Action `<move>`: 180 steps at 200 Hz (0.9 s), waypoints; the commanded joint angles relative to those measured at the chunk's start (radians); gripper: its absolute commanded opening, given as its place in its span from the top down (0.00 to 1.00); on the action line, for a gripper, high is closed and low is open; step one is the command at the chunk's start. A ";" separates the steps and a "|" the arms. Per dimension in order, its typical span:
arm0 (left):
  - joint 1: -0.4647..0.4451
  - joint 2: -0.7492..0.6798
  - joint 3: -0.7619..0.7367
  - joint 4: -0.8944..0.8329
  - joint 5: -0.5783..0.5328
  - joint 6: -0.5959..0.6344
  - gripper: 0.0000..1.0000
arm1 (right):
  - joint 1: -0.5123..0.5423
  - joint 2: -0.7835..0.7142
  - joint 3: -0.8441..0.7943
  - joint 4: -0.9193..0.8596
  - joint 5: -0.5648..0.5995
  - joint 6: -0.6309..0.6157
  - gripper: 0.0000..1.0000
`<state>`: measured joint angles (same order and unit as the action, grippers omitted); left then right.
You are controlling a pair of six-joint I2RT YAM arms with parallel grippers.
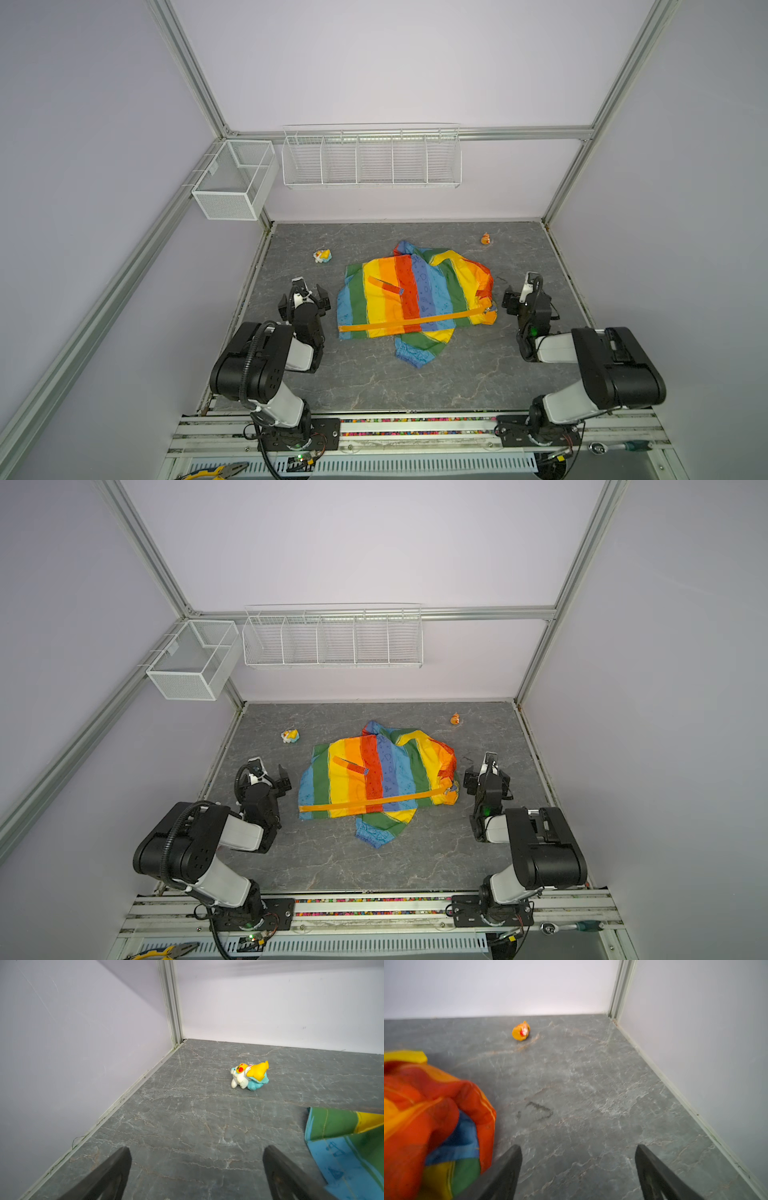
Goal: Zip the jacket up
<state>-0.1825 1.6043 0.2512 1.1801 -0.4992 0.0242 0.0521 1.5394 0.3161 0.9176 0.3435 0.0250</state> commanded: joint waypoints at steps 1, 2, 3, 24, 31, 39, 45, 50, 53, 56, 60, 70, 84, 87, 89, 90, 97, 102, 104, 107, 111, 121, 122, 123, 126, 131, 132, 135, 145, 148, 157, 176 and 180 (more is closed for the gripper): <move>0.001 -0.017 0.053 -0.040 -0.010 0.014 0.00 | -0.003 0.008 0.039 0.035 -0.042 -0.047 0.12; 0.004 -0.018 0.055 -0.047 -0.009 0.013 0.00 | -0.002 0.011 0.039 0.041 -0.040 -0.048 0.12; 0.006 -0.019 0.058 -0.053 -0.006 0.011 0.00 | -0.002 0.013 0.039 0.047 -0.039 -0.049 0.12; 0.048 -0.037 0.114 -0.190 0.030 -0.036 0.00 | -0.007 -0.010 0.055 -0.022 -0.052 -0.036 0.12; 0.070 -0.043 0.130 -0.233 0.051 -0.059 0.00 | -0.009 0.002 0.051 0.001 -0.050 -0.038 0.11; 0.091 -0.050 0.136 -0.258 0.082 -0.080 0.00 | -0.013 -0.006 0.058 -0.028 -0.061 -0.030 0.11; 0.093 -0.050 0.136 -0.257 0.081 -0.079 0.00 | -0.017 -0.013 0.061 -0.043 -0.068 -0.027 0.11; 0.093 -0.046 0.133 -0.249 0.081 -0.077 0.00 | -0.018 -0.008 0.059 -0.031 -0.070 -0.028 0.11; 0.093 -0.046 0.133 -0.245 0.081 -0.076 0.00 | -0.019 -0.006 0.057 -0.023 -0.067 -0.029 0.11; 0.093 -0.046 0.132 -0.246 0.081 -0.077 0.01 | -0.018 -0.004 0.057 -0.019 -0.067 -0.031 0.11; 0.092 -0.048 0.135 -0.252 0.081 -0.078 0.01 | -0.019 -0.005 0.057 -0.023 -0.067 -0.030 0.11; 0.093 -0.047 0.134 -0.250 0.081 -0.077 0.01 | -0.019 -0.010 0.061 -0.037 -0.072 -0.028 0.11; 0.093 -0.047 0.135 -0.250 0.082 -0.078 0.01 | -0.020 -0.008 0.057 -0.030 -0.070 -0.028 0.11; 0.093 -0.047 0.135 -0.250 0.081 -0.078 0.01 | -0.019 -0.010 0.059 -0.032 -0.070 -0.028 0.11; 0.092 -0.047 0.133 -0.249 0.081 -0.079 0.01 | -0.019 -0.010 0.058 -0.032 -0.070 -0.028 0.11; 0.092 -0.047 0.134 -0.248 0.081 -0.078 0.01 | -0.019 -0.010 0.059 -0.032 -0.070 -0.028 0.11; 0.092 -0.047 0.134 -0.249 0.082 -0.077 0.01 | -0.020 -0.010 0.056 -0.027 -0.070 -0.028 0.12; 0.092 -0.047 0.133 -0.249 0.081 -0.077 0.01 | -0.020 -0.011 0.054 -0.024 -0.070 -0.030 0.11; 0.092 -0.047 0.133 -0.249 0.082 -0.075 0.01 | -0.020 -0.011 0.054 -0.024 -0.070 -0.030 0.11; 0.093 -0.047 0.133 -0.249 0.082 -0.077 0.01 | -0.019 -0.013 0.054 -0.026 -0.069 -0.030 0.12; 0.093 -0.047 0.133 -0.249 0.082 -0.078 0.01 | -0.019 -0.013 0.053 -0.026 -0.070 -0.030 0.11; 0.093 -0.047 0.133 -0.249 0.082 -0.078 0.01 | -0.019 -0.011 0.054 -0.023 -0.069 -0.030 0.12; 0.094 -0.047 0.132 -0.248 0.082 -0.077 0.01 | -0.019 -0.012 0.054 -0.024 -0.069 -0.031 0.11; 0.094 -0.047 0.132 -0.249 0.082 -0.077 0.01 | -0.020 -0.012 0.054 -0.024 -0.069 -0.030 0.12; 0.093 -0.047 0.134 -0.249 0.082 -0.077 0.01 | -0.020 -0.012 0.054 -0.026 -0.069 -0.030 0.12; 0.093 -0.047 0.133 -0.248 0.081 -0.077 0.01 | -0.019 -0.012 0.054 -0.026 -0.069 -0.029 0.12; 0.093 -0.047 0.133 -0.249 0.082 -0.078 0.01 | -0.020 -0.012 0.054 -0.026 -0.070 -0.029 0.12; 0.093 -0.047 0.133 -0.249 0.081 -0.078 0.01 | -0.019 -0.012 0.054 -0.025 -0.070 -0.030 0.12; 0.093 -0.047 0.132 -0.249 0.082 -0.076 0.01 | -0.019 -0.012 0.054 -0.026 -0.070 -0.030 0.12; 0.093 -0.047 0.132 -0.249 0.082 -0.077 0.01 | -0.018 -0.012 0.054 -0.025 -0.070 -0.031 0.12; 0.093 -0.047 0.133 -0.249 0.082 -0.077 0.01 | -0.019 -0.012 0.054 -0.025 -0.070 -0.030 0.12; 0.094 -0.047 0.132 -0.249 0.082 -0.077 0.01 | -0.020 -0.012 0.054 -0.026 -0.070 -0.030 0.12; 0.093 -0.047 0.132 -0.249 0.082 -0.077 0.01 | -0.019 -0.012 0.054 -0.026 -0.070 -0.030 0.12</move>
<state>-0.0917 1.5665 0.3740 0.9325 -0.4213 -0.0452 0.0345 1.5410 0.3630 0.8940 0.2863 0.0143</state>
